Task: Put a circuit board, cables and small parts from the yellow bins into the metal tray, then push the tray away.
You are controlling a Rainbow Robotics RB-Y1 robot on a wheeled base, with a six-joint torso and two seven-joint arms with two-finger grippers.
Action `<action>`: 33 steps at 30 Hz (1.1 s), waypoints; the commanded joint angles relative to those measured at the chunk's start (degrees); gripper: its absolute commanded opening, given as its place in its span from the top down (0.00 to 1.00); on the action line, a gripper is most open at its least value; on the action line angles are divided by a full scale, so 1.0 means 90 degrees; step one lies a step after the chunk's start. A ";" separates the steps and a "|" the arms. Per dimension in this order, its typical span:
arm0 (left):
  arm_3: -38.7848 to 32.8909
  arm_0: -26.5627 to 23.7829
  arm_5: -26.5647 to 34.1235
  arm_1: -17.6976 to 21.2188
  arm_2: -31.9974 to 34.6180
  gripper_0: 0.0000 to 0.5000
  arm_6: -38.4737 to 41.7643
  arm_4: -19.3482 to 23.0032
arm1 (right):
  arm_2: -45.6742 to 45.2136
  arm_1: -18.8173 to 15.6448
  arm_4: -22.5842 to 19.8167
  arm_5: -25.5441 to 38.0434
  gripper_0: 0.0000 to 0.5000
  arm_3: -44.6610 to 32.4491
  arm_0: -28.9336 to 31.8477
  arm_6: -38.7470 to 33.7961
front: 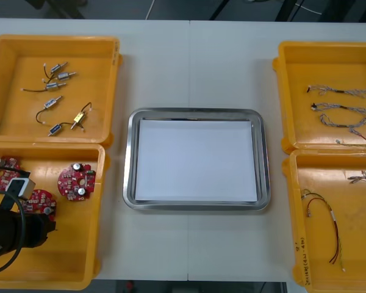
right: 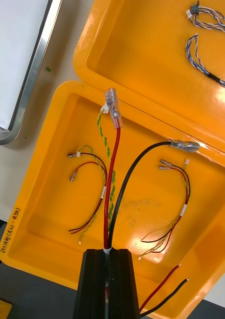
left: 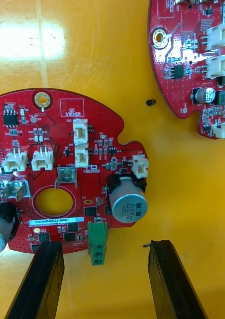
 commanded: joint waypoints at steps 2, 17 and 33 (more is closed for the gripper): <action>0.0006 -0.0181 -0.0058 0.0237 -0.0097 0.00 0.0679 -0.0068 | 0.0057 0.0062 -0.0051 -0.0007 1.00 0.0008 -0.0143 0.0117; 0.0123 -0.0317 -0.0077 0.0237 -0.0234 0.00 0.0728 -0.0136 | 0.0057 0.0062 -0.0070 -0.0007 1.00 0.0008 -0.0143 0.0107; 0.0113 -0.0239 -0.0175 0.0237 -0.0234 0.64 0.0708 -0.0117 | 0.0057 0.0062 -0.0070 -0.0007 1.00 0.0008 -0.0143 0.0107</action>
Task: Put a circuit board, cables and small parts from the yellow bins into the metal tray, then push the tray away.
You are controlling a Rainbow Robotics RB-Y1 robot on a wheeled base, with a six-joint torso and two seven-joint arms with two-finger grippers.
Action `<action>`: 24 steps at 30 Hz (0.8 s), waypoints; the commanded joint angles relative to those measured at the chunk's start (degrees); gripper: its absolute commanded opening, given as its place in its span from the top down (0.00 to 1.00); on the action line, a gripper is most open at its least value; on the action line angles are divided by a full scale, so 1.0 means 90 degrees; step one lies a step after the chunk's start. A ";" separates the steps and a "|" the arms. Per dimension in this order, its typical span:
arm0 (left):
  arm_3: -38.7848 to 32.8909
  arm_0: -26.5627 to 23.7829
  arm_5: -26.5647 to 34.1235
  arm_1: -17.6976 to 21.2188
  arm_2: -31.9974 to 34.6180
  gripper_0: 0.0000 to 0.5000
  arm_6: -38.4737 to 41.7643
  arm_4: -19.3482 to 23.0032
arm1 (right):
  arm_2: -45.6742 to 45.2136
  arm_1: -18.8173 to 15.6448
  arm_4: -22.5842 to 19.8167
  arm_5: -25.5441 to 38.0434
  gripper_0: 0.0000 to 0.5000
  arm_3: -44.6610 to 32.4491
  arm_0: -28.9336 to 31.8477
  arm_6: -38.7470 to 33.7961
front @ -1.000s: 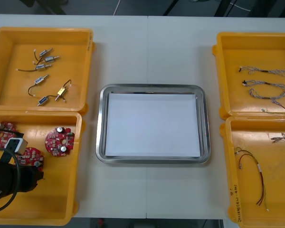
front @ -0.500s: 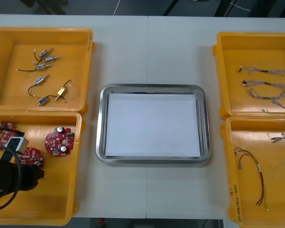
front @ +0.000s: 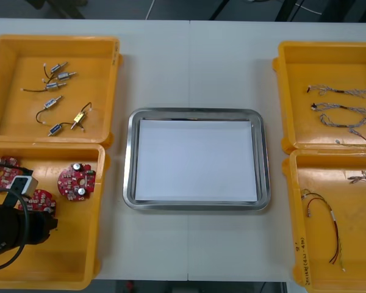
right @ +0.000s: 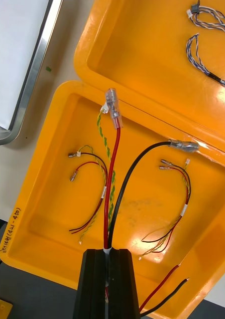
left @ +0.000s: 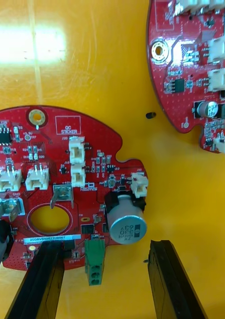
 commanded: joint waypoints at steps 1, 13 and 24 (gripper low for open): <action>-0.0039 -0.0057 -0.0108 0.0235 -0.0078 1.00 0.0704 -0.0046 | 0.0057 0.0061 -0.0069 -0.0007 1.00 0.0004 -0.0143 0.0107; -0.0029 -0.0047 -0.0099 0.0235 -0.0078 1.00 0.0665 -0.0046 | 0.0057 0.0061 -0.0078 -0.0017 1.00 0.0004 -0.0143 0.0107; -0.0048 -0.0008 -0.0089 0.0489 0.0098 1.00 0.0557 0.0257 | 0.0057 0.0061 -0.0078 -0.0017 1.00 0.0004 -0.0143 0.0107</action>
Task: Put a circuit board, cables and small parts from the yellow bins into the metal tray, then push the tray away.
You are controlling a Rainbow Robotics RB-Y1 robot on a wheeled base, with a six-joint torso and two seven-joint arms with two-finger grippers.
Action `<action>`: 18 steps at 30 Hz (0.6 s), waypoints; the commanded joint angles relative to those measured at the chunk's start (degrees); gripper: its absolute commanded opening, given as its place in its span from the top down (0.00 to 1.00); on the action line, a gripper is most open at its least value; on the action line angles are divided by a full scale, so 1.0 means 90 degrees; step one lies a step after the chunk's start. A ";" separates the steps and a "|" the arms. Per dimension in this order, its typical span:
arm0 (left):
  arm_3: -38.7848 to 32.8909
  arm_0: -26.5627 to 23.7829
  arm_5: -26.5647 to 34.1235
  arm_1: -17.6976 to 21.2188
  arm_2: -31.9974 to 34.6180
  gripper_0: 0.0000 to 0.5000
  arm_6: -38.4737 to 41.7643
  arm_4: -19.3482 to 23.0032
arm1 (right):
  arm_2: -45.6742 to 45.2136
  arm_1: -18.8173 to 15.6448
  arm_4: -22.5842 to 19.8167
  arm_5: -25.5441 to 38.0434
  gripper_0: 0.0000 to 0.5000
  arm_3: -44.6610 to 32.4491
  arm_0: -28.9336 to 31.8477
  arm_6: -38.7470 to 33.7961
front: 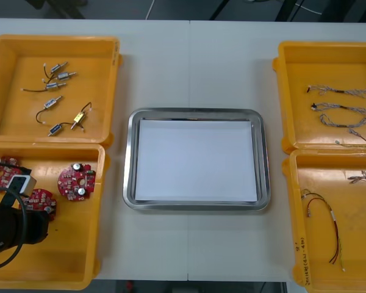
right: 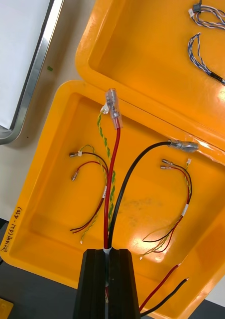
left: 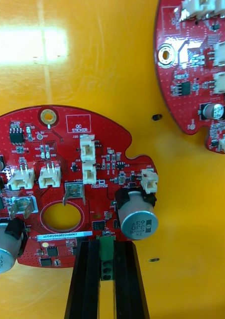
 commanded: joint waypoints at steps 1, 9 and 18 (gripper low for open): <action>-0.0052 -0.0008 -0.0021 0.0359 0.0146 1.00 0.0528 0.0321 | 0.0057 0.0061 -0.0060 -0.0017 1.00 0.0004 -0.0143 0.0107; -0.0306 -0.0008 0.0809 0.0359 0.0957 1.00 0.0049 0.1053 | 0.0057 0.0070 -0.0080 -0.0017 1.00 0.0004 -0.0143 0.0098; -0.0960 -0.0164 0.2040 0.0359 0.1748 1.00 0.0205 0.1268 | 0.0057 0.0061 -0.0090 -0.0017 1.00 0.0004 -0.0143 0.0107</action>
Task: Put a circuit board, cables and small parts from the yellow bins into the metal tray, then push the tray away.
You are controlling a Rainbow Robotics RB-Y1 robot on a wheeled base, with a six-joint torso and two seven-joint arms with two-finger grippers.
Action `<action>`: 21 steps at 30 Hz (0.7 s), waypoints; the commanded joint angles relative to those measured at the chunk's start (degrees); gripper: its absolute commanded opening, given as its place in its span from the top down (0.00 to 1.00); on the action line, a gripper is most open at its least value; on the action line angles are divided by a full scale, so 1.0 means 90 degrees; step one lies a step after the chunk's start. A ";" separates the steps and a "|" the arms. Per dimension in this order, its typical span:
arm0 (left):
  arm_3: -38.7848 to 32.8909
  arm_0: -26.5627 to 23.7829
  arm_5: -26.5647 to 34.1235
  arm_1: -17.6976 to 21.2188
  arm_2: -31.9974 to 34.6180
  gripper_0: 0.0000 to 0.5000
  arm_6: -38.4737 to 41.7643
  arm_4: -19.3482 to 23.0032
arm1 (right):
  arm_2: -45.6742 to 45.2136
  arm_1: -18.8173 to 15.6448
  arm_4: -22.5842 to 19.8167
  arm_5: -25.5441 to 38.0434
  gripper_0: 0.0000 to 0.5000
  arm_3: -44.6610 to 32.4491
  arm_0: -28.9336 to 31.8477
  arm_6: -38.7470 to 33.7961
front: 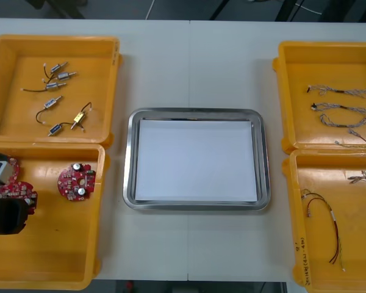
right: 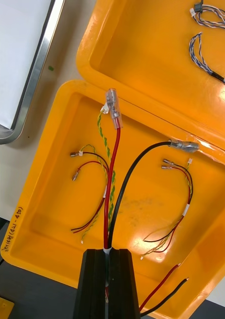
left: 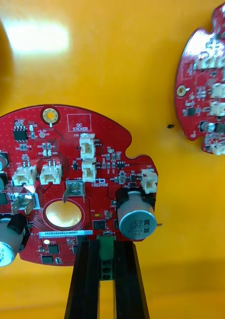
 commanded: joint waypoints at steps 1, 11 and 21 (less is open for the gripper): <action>-0.0452 -0.0252 0.0637 0.0210 0.0438 1.00 0.0255 0.0177 | 0.0057 0.0060 -0.0065 -0.0017 1.00 0.0002 -0.0142 0.0107; -0.0589 -0.1317 0.1965 0.0289 0.0438 1.00 0.0870 0.0480 | 0.0057 0.0060 -0.0075 -0.0007 1.00 0.0002 -0.0142 0.0098; -0.0638 -0.2372 0.2551 0.0445 -0.0157 1.00 0.1690 0.0626 | 0.0057 0.0060 -0.0075 -0.0007 1.00 0.0012 -0.0142 0.0098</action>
